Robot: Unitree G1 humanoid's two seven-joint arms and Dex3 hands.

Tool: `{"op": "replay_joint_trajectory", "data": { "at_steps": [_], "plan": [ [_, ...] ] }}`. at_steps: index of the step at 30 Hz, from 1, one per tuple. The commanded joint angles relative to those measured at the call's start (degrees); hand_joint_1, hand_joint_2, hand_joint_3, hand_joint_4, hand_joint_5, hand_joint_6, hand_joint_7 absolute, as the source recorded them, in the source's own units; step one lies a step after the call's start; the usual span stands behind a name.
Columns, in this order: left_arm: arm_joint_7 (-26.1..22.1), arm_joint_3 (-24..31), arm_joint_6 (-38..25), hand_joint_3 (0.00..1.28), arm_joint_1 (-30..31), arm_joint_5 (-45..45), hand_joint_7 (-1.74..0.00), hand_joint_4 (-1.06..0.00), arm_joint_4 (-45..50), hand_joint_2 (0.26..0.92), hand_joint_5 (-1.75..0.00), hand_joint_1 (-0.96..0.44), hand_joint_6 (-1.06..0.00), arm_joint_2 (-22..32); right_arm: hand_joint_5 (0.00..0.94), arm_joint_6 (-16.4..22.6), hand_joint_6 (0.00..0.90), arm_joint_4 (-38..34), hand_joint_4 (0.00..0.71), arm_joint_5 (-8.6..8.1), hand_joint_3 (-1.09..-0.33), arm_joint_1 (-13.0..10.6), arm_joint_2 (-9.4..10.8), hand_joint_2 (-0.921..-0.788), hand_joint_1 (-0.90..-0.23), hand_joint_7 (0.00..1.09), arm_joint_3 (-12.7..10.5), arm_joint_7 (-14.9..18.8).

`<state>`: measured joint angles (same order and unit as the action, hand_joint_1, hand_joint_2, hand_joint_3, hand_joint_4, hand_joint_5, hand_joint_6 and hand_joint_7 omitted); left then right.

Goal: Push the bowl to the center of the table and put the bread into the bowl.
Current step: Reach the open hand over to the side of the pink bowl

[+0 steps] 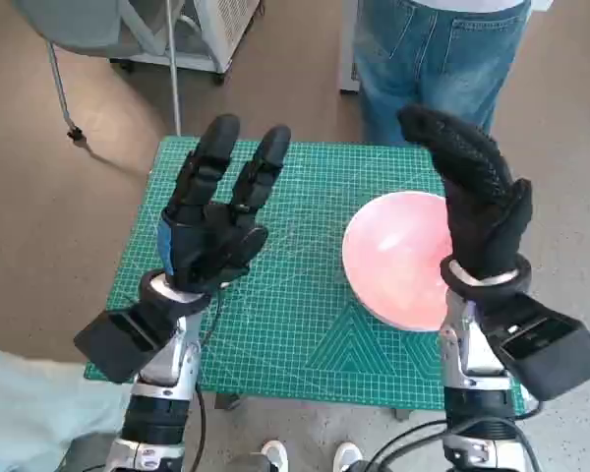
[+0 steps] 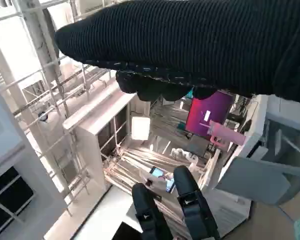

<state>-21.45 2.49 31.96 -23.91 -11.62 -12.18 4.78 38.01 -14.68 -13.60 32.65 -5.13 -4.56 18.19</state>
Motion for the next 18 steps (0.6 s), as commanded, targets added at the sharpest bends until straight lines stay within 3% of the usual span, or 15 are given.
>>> {"op": "replay_joint_trajectory", "data": {
  "at_steps": [1,18],
  "plan": [
    [-0.2,0.1,0.7,0.31,-0.6,-0.5,-0.01,-0.33,0.0,0.921,0.00,-0.02,-0.46,0.1,0.153,-0.1,-0.001,-0.7,0.229,-0.31,-0.812,-1.0,0.3,-0.921,-0.571,0.65,-0.2,0.2],
    [-0.6,-0.1,0.6,0.31,-0.5,-0.7,-0.01,-0.34,0.1,0.921,0.00,-0.01,-0.46,-0.1,0.159,-0.2,-0.001,-0.6,0.228,-1.20,-0.808,-1.4,0.0,-0.921,-0.571,0.66,-0.8,0.4]
  ]
}}
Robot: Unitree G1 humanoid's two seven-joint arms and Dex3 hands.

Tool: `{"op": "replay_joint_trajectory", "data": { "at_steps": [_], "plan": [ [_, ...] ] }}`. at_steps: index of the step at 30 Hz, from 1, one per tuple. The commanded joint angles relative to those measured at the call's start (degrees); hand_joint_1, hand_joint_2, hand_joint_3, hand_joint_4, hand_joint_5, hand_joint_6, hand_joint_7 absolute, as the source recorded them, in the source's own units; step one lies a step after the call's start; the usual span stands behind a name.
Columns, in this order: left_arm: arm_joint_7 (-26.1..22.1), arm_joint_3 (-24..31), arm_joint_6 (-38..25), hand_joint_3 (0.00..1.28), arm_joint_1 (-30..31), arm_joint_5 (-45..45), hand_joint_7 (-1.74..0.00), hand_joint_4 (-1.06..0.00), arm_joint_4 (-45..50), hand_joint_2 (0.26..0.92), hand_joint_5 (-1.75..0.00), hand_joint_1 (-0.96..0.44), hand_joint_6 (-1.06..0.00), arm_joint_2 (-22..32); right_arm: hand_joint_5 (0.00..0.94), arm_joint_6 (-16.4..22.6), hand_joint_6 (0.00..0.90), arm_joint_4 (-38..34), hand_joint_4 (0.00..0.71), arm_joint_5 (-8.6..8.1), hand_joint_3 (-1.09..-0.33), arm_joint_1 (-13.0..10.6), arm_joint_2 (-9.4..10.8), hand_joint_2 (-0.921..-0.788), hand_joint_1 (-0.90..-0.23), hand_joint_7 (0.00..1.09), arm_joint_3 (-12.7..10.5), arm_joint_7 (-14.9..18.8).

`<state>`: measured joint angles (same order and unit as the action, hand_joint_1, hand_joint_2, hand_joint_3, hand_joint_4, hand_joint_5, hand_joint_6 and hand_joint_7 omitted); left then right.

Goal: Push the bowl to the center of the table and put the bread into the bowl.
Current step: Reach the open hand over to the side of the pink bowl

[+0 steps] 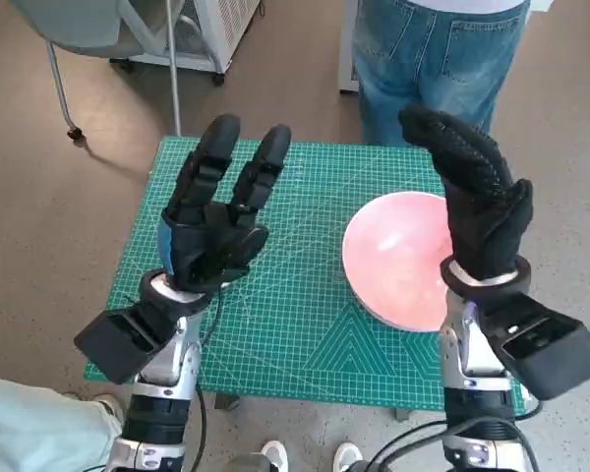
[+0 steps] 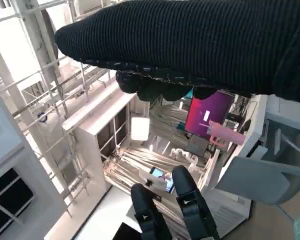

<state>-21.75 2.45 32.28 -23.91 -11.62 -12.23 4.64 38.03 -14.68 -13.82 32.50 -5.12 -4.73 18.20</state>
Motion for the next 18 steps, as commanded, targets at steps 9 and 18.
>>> {"op": "replay_joint_trajectory", "data": {
  "at_steps": [9,18],
  "plan": [
    [-0.3,0.0,0.3,0.31,-0.2,-0.7,-0.01,-0.34,0.4,0.921,0.00,-0.01,-0.46,0.1,0.167,0.7,-0.001,-4.3,0.233,-4.18,-0.797,-0.8,-2.8,-0.921,-0.567,0.70,-4.1,2.7],
    [-0.1,0.5,0.3,0.31,0.7,-0.7,-0.01,-0.34,1.1,0.921,0.00,0.00,-0.46,0.3,0.163,4.7,-0.001,-15.1,0.243,-3.83,-0.764,0.0,-5.0,-0.921,-0.578,0.70,-11.9,-2.2]
  ]
}}
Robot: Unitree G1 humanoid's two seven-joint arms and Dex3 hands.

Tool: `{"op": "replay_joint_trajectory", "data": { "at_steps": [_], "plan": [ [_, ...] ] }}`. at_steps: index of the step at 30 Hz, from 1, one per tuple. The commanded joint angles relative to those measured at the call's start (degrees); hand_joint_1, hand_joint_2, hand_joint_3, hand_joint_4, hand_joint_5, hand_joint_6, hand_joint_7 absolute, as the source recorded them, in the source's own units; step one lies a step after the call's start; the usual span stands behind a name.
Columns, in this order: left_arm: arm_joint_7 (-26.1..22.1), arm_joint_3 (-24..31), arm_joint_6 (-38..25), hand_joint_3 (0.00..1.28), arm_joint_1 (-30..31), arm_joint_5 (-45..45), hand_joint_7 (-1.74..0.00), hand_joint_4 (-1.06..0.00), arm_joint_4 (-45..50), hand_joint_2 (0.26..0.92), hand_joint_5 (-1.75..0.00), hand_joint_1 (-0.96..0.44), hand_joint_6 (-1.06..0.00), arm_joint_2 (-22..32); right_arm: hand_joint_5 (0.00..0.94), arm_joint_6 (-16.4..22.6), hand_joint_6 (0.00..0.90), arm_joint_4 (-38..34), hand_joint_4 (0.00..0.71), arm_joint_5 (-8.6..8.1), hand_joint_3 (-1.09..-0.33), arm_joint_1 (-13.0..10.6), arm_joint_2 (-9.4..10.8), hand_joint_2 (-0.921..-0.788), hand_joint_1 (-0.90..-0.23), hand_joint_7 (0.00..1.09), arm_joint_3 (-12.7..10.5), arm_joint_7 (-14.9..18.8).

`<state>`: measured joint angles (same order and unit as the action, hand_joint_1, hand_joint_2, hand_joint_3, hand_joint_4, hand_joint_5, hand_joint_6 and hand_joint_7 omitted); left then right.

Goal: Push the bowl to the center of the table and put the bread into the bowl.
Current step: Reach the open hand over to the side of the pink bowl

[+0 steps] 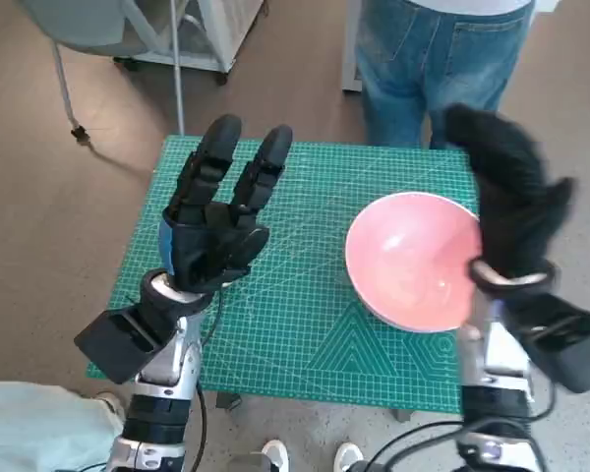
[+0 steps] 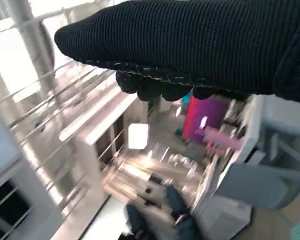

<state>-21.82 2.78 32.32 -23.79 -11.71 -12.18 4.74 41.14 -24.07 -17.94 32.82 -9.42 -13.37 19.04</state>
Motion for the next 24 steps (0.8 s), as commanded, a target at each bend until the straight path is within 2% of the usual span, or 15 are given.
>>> {"op": "replay_joint_trajectory", "data": {
  "at_steps": [1,3,7,14,20,24],
  "plan": [
    [0.0,0.2,0.3,0.31,0.6,-0.7,-0.01,-0.34,1.0,0.921,0.00,0.00,-0.46,0.2,0.162,2.1,-0.001,-7.1,0.244,0.51,-0.764,-0.1,-0.8,-0.921,-0.580,0.69,-4.0,-3.8],
    [0.1,0.2,0.1,0.31,0.7,-0.7,-0.01,-0.34,1.1,0.921,0.00,0.00,-0.46,0.1,0.160,3.0,-0.001,-10.6,0.246,1.20,-0.764,0.3,-1.1,-0.921,-0.582,0.69,-5.6,-6.1],
    [0.5,0.2,-0.2,0.32,0.8,-0.3,-0.01,-0.34,1.4,0.921,0.00,0.00,-0.46,0.0,0.149,4.5,-0.001,-16.5,0.252,2.22,-0.775,0.8,-1.3,-0.921,-0.571,0.66,-7.3,-9.7],
    [1.0,-0.1,-0.9,0.32,1.0,0.2,-0.01,-0.34,2.3,0.921,0.00,0.00,-0.46,-0.1,0.137,5.4,0.003,-24.3,0.267,5.37,-0.797,0.7,-1.3,-0.921,-0.526,0.65,-7.4,-14.6],
    [1.1,-0.4,-1.7,0.32,0.9,0.4,-0.01,-0.35,2.6,0.921,0.00,0.00,-0.46,0.0,0.122,4.1,0.007,-30.1,0.273,6.17,-0.829,0.6,-1.3,-0.921,-0.511,0.64,-6.6,-14.9],
    [0.7,-0.5,-2.2,0.32,0.7,0.1,-0.01,-0.35,2.6,0.921,0.00,0.01,-0.46,0.2,0.110,2.5,0.007,-33.0,0.269,5.24,-0.846,1.0,-0.5,-0.921,-0.497,0.63,-6.5,-13.3]
  ]
}}
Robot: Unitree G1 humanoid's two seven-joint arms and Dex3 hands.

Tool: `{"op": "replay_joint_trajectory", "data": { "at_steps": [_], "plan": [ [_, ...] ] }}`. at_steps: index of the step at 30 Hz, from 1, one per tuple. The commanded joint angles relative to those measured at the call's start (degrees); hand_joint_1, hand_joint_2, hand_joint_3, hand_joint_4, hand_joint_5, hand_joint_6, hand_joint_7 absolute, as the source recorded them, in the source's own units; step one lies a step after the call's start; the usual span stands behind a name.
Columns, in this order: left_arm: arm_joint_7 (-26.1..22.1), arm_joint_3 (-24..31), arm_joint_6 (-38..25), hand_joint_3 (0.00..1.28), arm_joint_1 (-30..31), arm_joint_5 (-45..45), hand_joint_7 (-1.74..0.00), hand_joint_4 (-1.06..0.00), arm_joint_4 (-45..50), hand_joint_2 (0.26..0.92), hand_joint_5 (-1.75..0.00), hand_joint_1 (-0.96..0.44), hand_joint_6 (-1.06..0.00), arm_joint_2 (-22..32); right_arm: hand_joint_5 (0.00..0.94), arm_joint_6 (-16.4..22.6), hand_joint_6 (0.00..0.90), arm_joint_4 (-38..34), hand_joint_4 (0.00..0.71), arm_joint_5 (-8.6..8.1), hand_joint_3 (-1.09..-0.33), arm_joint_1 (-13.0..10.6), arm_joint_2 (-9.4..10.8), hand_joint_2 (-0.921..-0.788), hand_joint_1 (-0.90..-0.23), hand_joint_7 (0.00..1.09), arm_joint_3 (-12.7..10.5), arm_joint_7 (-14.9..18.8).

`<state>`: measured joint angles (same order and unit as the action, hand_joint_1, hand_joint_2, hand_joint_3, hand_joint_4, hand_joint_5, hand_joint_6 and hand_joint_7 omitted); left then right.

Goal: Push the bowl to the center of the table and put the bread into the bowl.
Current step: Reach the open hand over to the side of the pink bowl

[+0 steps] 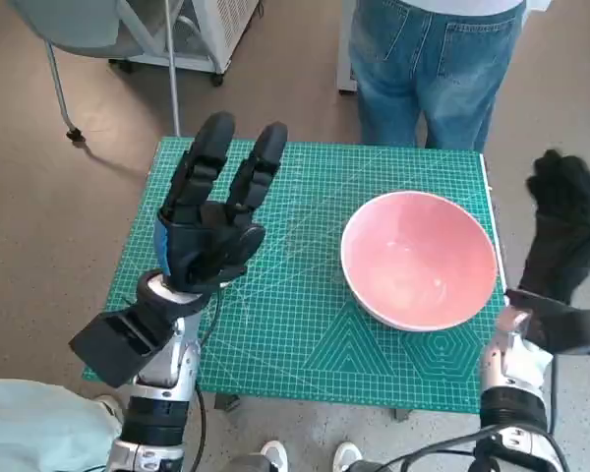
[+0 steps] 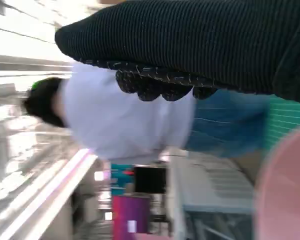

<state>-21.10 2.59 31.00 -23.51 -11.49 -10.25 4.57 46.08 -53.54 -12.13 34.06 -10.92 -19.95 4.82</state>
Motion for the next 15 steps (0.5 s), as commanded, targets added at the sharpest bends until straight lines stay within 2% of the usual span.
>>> {"op": "replay_joint_trajectory", "data": {
  "at_steps": [1,9,12,15],
  "plan": [
    [-0.2,-0.3,-1.0,0.32,0.4,-0.2,-0.01,-0.35,0.7,0.921,0.00,0.01,-0.46,0.4,0.105,-3.2,0.007,-4.2,0.266,-1.22,-0.853,-0.1,1.3,-0.921,-0.493,0.63,0.0,1.7],
    [-1.1,-0.3,-1.7,0.32,0.3,-0.8,-0.01,-0.35,1.1,0.921,0.00,0.00,-0.47,0.9,0.078,-9.0,0.000,-7.7,0.244,-6.21,-0.883,2.0,3.9,-0.921,-0.476,0.62,-1.7,7.1],
    [-1.4,-0.2,-1.9,0.32,0.4,-0.9,-0.01,-0.35,1.3,0.921,0.00,0.00,-0.47,1.1,0.072,-10.5,0.000,-8.6,0.243,-7.26,-0.881,2.8,4.5,-0.921,-0.467,0.62,-2.0,8.7],
    [-1.6,0.0,-2.0,0.32,0.4,-1.1,-0.01,-0.35,1.4,0.921,0.00,0.00,-0.47,1.3,0.069,-11.4,0.001,-9.4,0.242,-7.63,-0.880,3.5,4.9,-0.921,-0.462,0.62,-2.1,9.7]
  ]
}}
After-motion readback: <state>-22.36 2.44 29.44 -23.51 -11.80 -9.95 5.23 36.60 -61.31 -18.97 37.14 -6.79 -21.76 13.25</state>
